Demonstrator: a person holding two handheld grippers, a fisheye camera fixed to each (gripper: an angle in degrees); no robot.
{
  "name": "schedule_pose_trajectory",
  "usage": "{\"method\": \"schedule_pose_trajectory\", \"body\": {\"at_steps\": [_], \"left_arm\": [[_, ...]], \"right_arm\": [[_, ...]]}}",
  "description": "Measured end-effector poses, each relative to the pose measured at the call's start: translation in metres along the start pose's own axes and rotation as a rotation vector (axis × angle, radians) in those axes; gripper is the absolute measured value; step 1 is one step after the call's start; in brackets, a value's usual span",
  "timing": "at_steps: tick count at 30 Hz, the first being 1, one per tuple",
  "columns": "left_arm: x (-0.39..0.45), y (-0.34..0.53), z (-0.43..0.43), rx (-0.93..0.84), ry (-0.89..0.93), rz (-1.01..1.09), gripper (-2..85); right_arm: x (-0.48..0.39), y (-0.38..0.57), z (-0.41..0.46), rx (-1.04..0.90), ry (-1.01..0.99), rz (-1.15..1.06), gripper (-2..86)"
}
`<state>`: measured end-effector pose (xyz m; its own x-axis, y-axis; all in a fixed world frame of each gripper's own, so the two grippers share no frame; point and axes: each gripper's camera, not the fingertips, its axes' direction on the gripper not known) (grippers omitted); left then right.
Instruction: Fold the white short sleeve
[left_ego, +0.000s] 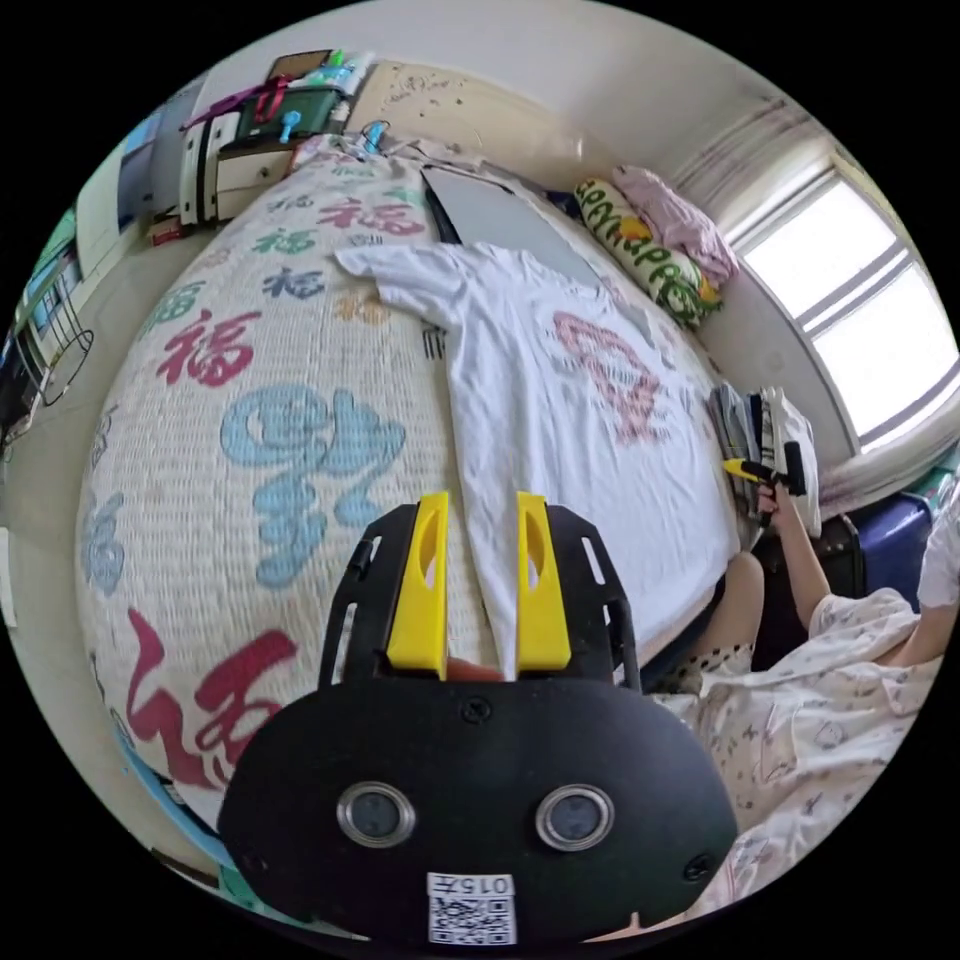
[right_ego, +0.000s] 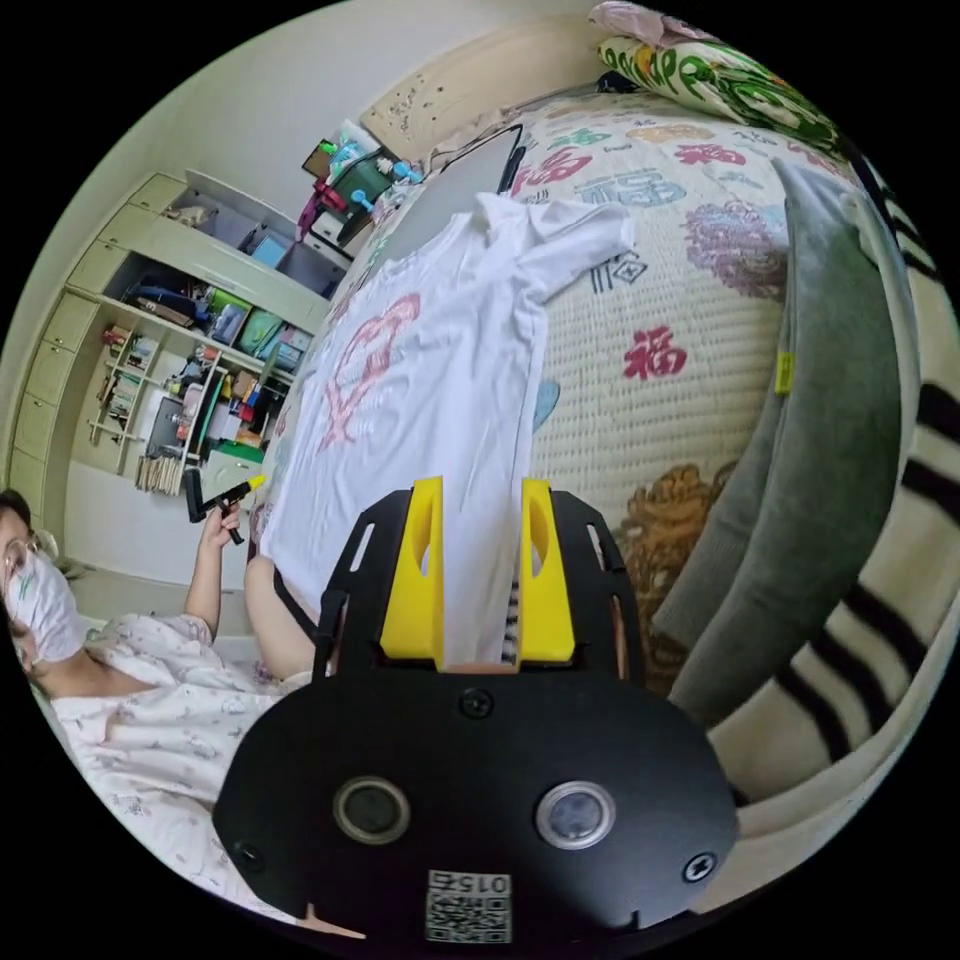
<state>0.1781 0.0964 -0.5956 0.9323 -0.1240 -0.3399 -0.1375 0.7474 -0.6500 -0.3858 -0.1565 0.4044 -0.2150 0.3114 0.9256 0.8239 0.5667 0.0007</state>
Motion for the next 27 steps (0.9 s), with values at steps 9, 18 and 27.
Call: {"method": "schedule_pose_trajectory", "body": {"at_steps": [9,18,27], "left_arm": [[0.009,0.087,-0.023,-0.159,0.02,-0.007,9.2],[0.024,0.109,-0.044,-0.281,-0.029,0.143,1.6],[-0.018,0.09,-0.138,-0.198,-0.083,0.033,8.7]], "right_arm": [[-0.083,0.087,-0.004,-0.305,0.162,-0.116,11.9],[-0.121,0.099,-0.038,-0.344,0.283,-0.201,6.7],[-0.105,0.109,-0.116,-0.368,0.137,-0.225,5.4]]}}
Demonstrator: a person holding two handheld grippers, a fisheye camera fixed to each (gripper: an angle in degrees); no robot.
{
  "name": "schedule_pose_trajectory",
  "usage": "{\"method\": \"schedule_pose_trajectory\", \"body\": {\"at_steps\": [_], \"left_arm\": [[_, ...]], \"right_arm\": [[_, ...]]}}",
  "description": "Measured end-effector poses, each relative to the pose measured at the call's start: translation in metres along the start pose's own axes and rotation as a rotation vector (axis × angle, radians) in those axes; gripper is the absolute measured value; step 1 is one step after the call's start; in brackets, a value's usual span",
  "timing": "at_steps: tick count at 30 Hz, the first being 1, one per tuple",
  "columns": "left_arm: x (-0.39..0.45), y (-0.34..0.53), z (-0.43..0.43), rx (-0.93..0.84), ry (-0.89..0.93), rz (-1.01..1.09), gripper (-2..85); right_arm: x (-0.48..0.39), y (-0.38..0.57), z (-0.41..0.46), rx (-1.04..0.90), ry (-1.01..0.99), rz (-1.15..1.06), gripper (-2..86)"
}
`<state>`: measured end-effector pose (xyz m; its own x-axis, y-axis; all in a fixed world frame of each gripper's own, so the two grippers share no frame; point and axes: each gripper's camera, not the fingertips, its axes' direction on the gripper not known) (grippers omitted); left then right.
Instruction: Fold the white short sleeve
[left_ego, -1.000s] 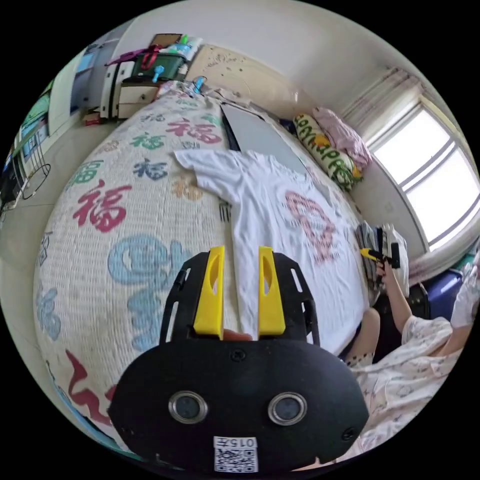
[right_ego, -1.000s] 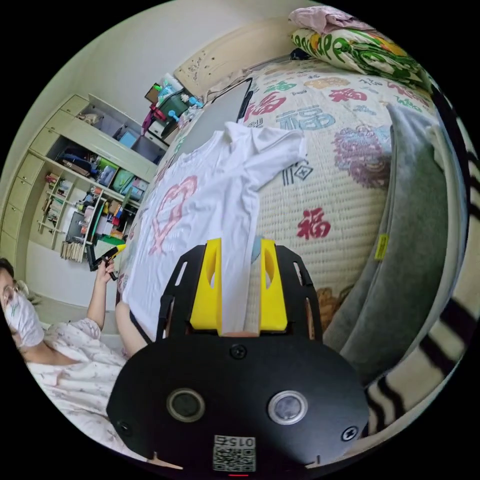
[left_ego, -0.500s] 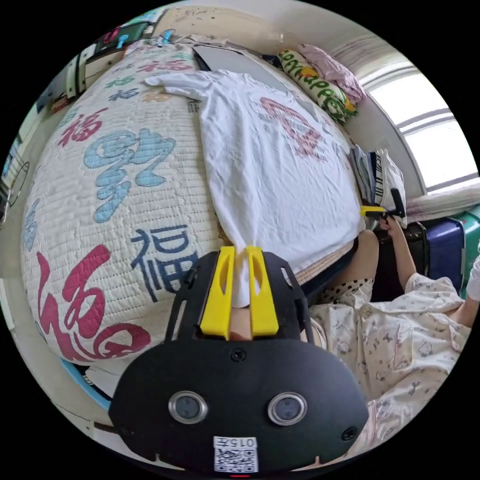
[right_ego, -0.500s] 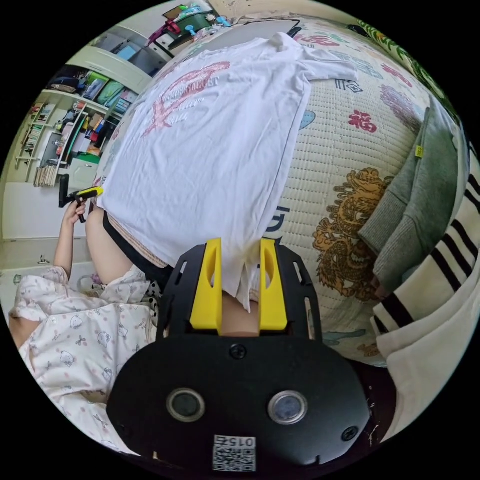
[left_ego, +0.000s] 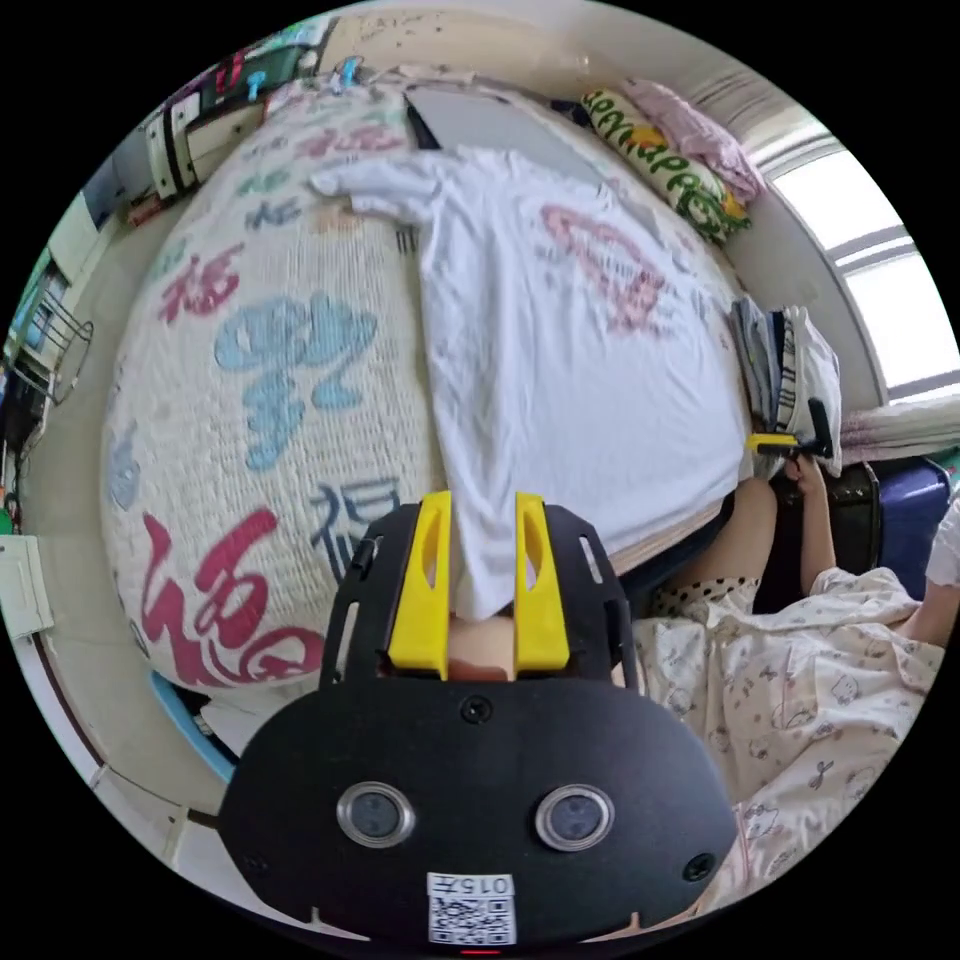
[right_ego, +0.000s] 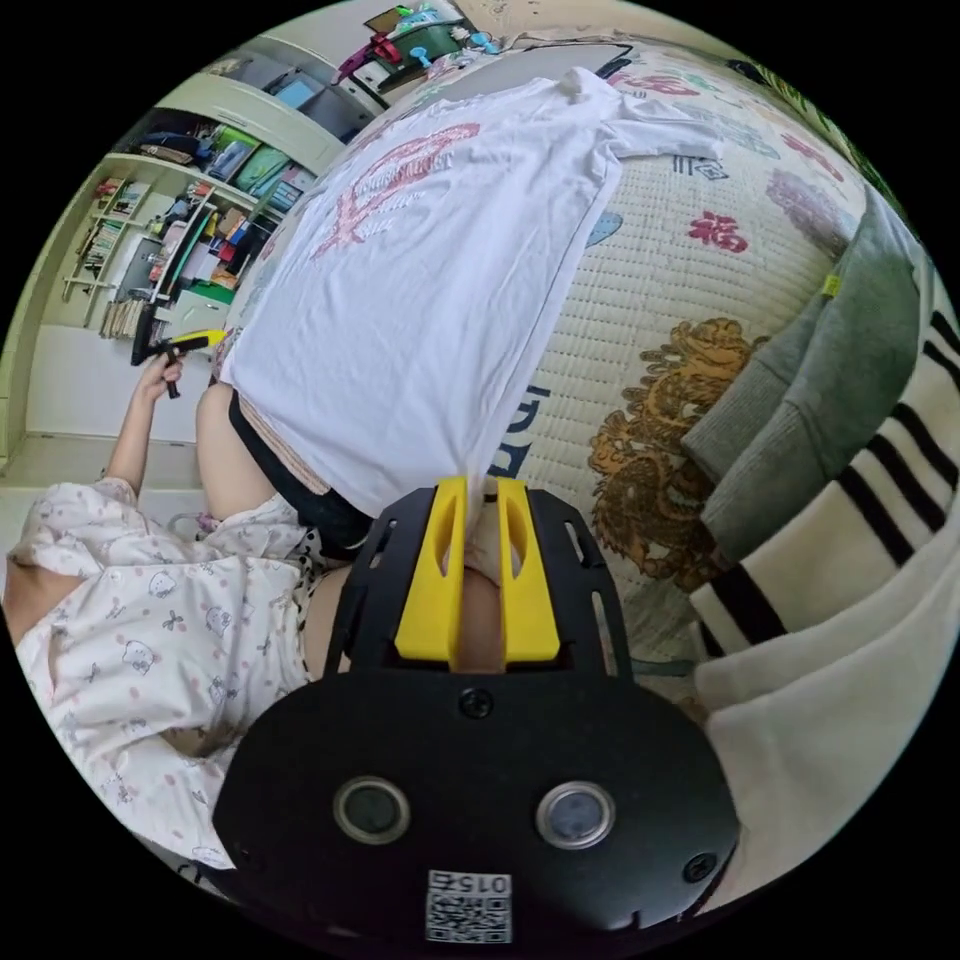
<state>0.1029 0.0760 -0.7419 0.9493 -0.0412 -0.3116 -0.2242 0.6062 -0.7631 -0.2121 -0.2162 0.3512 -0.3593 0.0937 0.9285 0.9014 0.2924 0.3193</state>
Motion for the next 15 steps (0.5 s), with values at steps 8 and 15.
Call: {"method": "schedule_pose_trajectory", "body": {"at_steps": [8,15], "left_arm": [[0.197,-0.289,0.002,0.209,0.261,0.373,9.3],[0.338,-0.5,0.174,0.109,0.445,0.294,12.7]], "right_arm": [[0.069,-0.063,-0.163,0.652,0.054,0.15,12.5],[0.2,-0.15,-0.16,0.799,-0.214,0.418,11.6]]}}
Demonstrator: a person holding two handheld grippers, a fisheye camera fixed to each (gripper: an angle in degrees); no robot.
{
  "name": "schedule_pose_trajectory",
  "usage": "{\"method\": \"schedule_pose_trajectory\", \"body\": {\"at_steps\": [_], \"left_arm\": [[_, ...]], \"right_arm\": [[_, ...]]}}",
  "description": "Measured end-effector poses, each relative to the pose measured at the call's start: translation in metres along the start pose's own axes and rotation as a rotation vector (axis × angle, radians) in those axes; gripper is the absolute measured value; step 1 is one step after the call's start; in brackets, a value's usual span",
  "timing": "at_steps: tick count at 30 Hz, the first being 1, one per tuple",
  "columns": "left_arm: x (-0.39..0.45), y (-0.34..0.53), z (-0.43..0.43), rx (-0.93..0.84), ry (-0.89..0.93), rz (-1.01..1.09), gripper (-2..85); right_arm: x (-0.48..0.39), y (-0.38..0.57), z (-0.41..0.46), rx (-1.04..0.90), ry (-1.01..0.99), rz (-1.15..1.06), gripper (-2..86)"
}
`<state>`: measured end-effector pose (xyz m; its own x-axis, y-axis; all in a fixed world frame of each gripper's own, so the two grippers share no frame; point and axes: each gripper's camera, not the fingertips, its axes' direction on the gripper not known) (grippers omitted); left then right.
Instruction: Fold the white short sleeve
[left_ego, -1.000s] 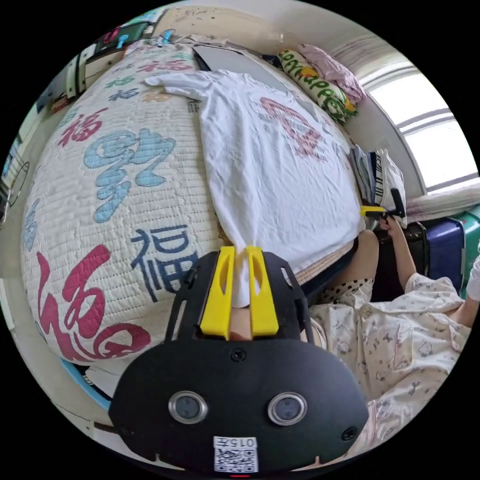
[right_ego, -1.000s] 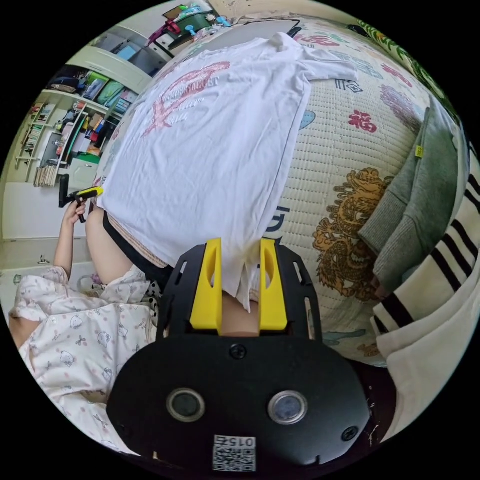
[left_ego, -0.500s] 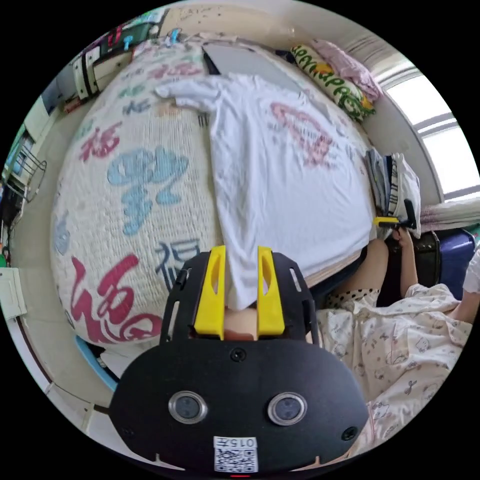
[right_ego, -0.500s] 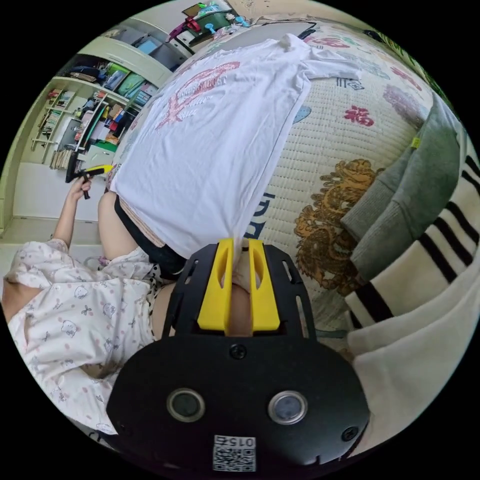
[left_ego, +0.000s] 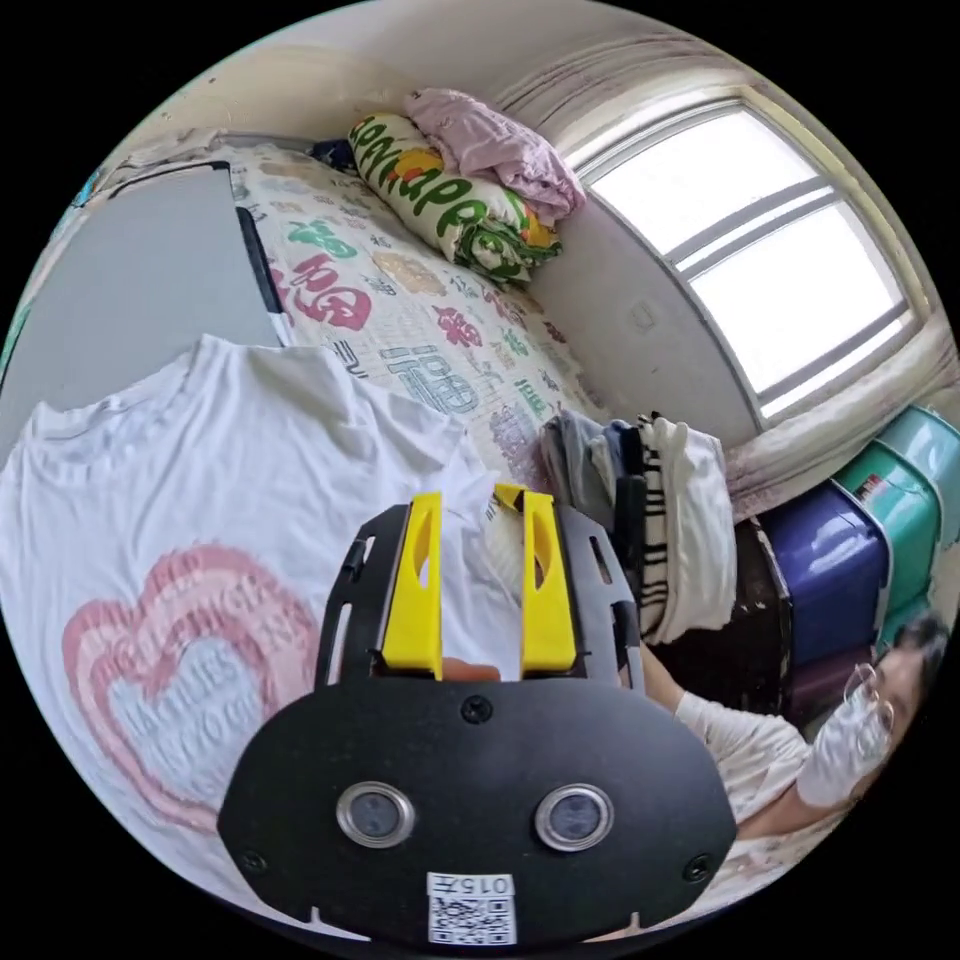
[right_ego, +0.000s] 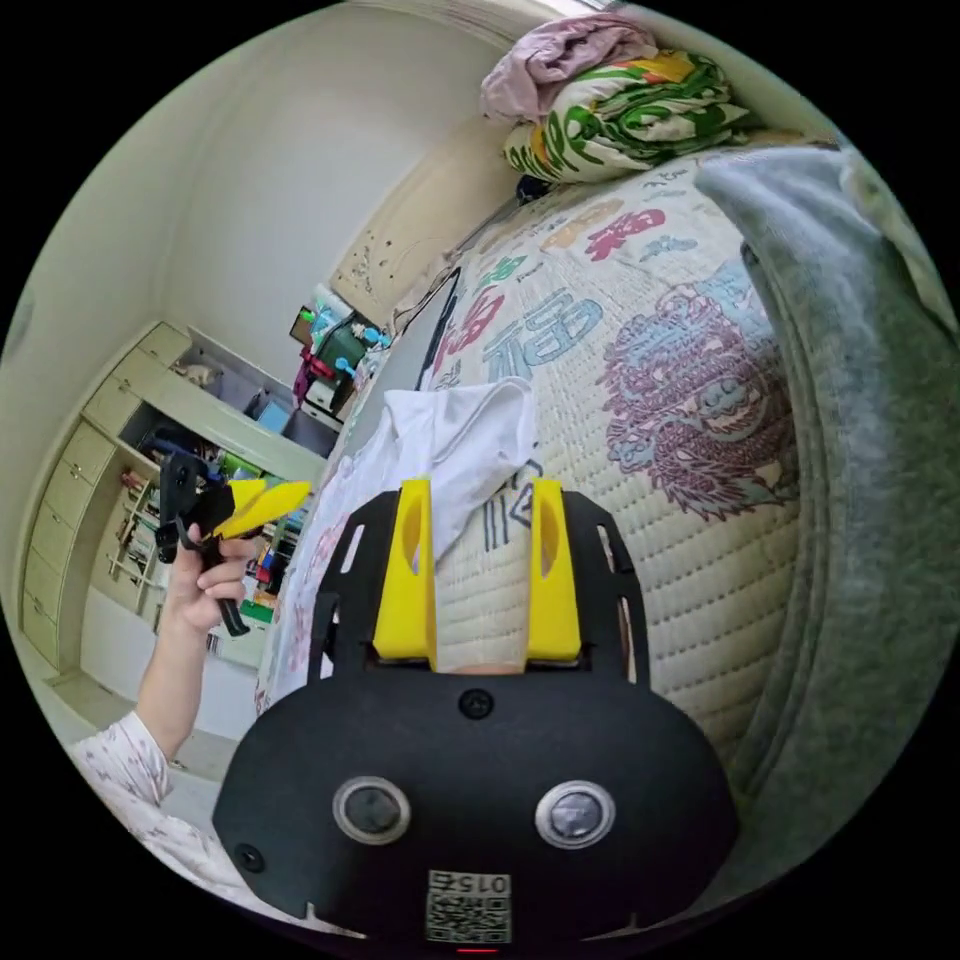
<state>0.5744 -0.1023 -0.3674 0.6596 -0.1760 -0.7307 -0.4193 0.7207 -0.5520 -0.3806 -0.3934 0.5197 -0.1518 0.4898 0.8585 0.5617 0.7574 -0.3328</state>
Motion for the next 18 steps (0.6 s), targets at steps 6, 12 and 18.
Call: {"method": "schedule_pose_trajectory", "body": {"at_steps": [6,12,18], "left_arm": [[-0.063,-0.072,0.121,-0.095,-0.123,-0.142,12.0],[-0.086,-0.105,0.137,-0.035,-0.084,-0.122,1.0],[-0.089,-0.128,0.177,0.057,-0.132,-0.098,2.9]], "right_arm": [[0.048,-0.015,-0.035,0.057,-0.114,0.117,1.4],[0.044,-0.02,-0.079,0.119,-0.133,0.086,0.3],[0.044,-0.019,-0.115,0.176,-0.093,0.07,0.1]]}}
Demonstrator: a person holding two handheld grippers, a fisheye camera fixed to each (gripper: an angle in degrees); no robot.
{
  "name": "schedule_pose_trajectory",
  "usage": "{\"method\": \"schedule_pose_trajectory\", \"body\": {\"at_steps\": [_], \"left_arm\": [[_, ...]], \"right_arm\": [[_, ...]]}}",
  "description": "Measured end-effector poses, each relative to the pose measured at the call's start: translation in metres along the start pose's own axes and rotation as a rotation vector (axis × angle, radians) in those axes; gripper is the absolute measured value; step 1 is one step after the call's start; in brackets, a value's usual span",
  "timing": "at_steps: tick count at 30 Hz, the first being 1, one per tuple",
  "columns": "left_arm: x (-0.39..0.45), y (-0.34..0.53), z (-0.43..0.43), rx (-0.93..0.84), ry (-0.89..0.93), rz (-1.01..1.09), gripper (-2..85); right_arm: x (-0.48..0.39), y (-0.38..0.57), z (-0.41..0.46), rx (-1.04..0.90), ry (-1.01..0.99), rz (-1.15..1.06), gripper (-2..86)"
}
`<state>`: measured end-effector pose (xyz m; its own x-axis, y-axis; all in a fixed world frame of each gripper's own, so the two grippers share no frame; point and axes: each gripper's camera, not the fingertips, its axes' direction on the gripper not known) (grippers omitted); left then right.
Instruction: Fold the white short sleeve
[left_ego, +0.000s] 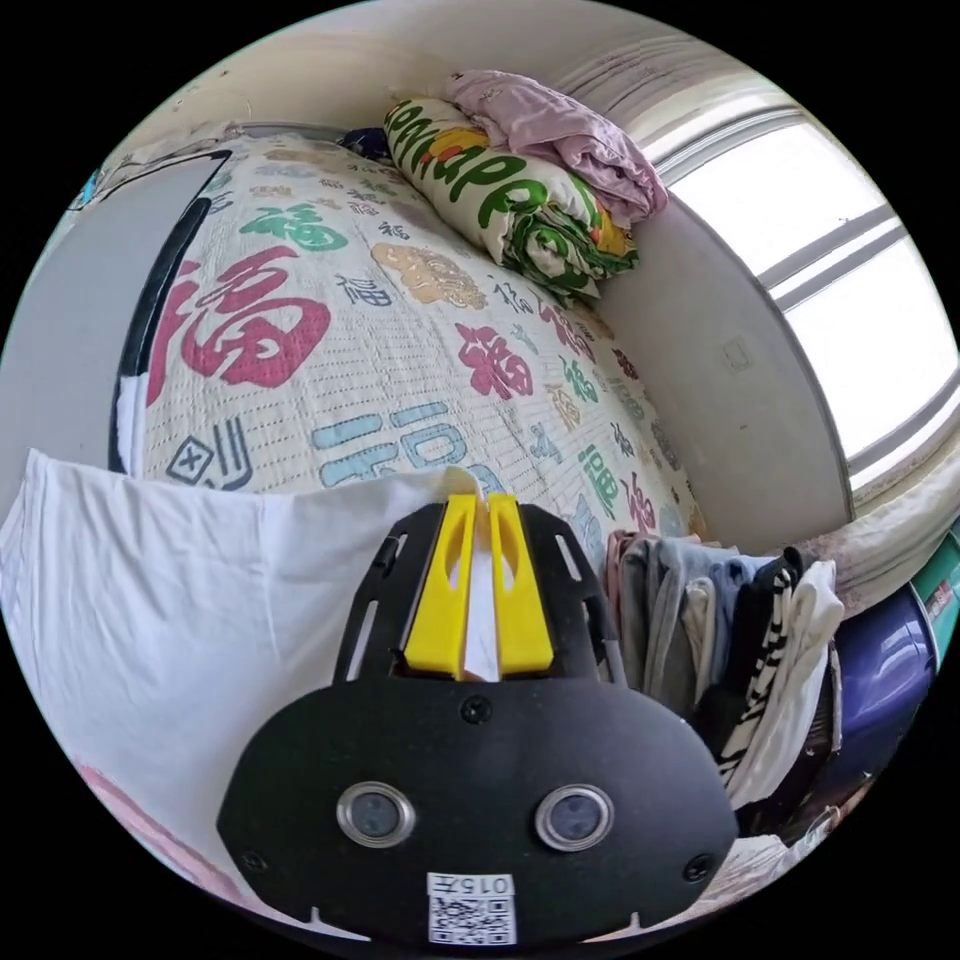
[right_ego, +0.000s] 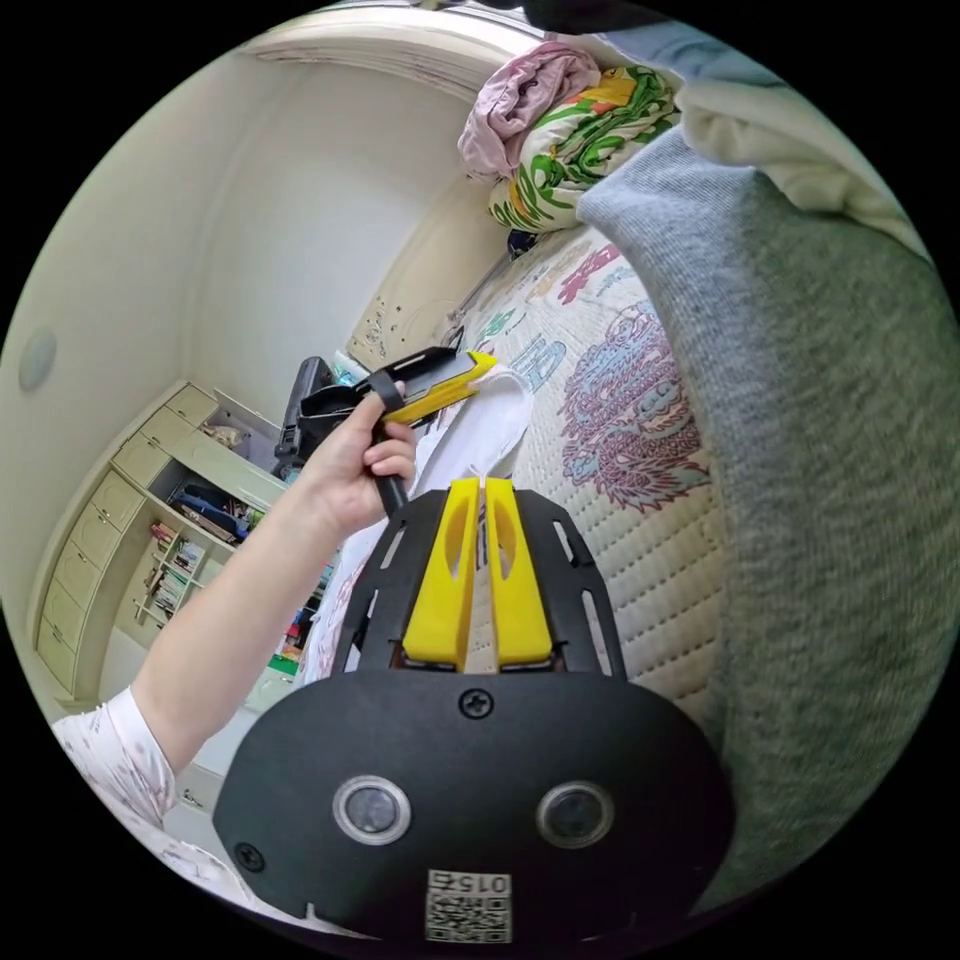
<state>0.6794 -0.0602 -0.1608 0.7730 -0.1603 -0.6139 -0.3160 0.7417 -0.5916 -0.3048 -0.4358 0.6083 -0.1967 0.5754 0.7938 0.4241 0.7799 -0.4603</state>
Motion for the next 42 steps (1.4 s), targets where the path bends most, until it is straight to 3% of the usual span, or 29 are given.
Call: {"method": "schedule_pose_trajectory", "body": {"at_steps": [6,10,13,15,19,22,25,28,31,34,37,42], "left_arm": [[-0.042,0.022,0.041,0.031,0.135,-0.037,8.3],[-0.042,0.054,-0.034,0.153,0.429,0.145,8.2],[-0.051,0.121,-0.138,0.181,0.479,0.295,8.2],[-0.066,0.177,-0.217,0.187,0.419,0.375,8.5],[-0.131,0.345,-0.391,0.219,0.111,0.4,9.6],[-0.211,0.475,-0.498,0.294,-0.083,0.199,9.7],[-0.304,0.624,-0.56,0.438,-0.326,-0.182,8.8],[-0.365,0.741,-0.561,0.508,-0.37,-0.452,10.6],[-0.385,0.787,-0.528,0.51,-0.317,-0.544,11.6],[-0.39,0.778,-0.482,0.447,-0.27,-0.547,12.9],[-0.369,0.75,-0.466,0.417,-0.407,-0.511,13.8],[-0.382,0.708,-0.42,0.258,-0.34,-0.487,13.6]], "right_arm": [[0.012,-0.003,-0.013,-0.012,0.03,0.009,0.1],[0.032,-0.003,-0.012,-0.03,0.037,0.028,0.2],[0.043,0.002,-0.012,-0.031,0.05,0.014,0.3],[0.05,0.006,-0.014,-0.025,0.043,0.006,0.4],[0.066,0.018,-0.019,-0.017,0.034,-0.014,1.0],[0.072,0.031,-0.025,-0.025,-0.032,-0.072,2.1],[0.069,0.055,-0.022,-0.242,0.006,-0.095,3.1],[0.049,0.108,-0.041,-0.288,0.076,-0.181,3.1],[0.04,0.16,-0.058,-0.376,0.005,-0.172,4.4],[0.024,0.213,-0.082,-0.389,-0.031,-0.194,5.8],[0.012,0.263,-0.106,-0.352,-0.058,-0.183,7.2],[0.02,0.324,-0.109,-0.378,0.181,-0.179,13.6]]}}
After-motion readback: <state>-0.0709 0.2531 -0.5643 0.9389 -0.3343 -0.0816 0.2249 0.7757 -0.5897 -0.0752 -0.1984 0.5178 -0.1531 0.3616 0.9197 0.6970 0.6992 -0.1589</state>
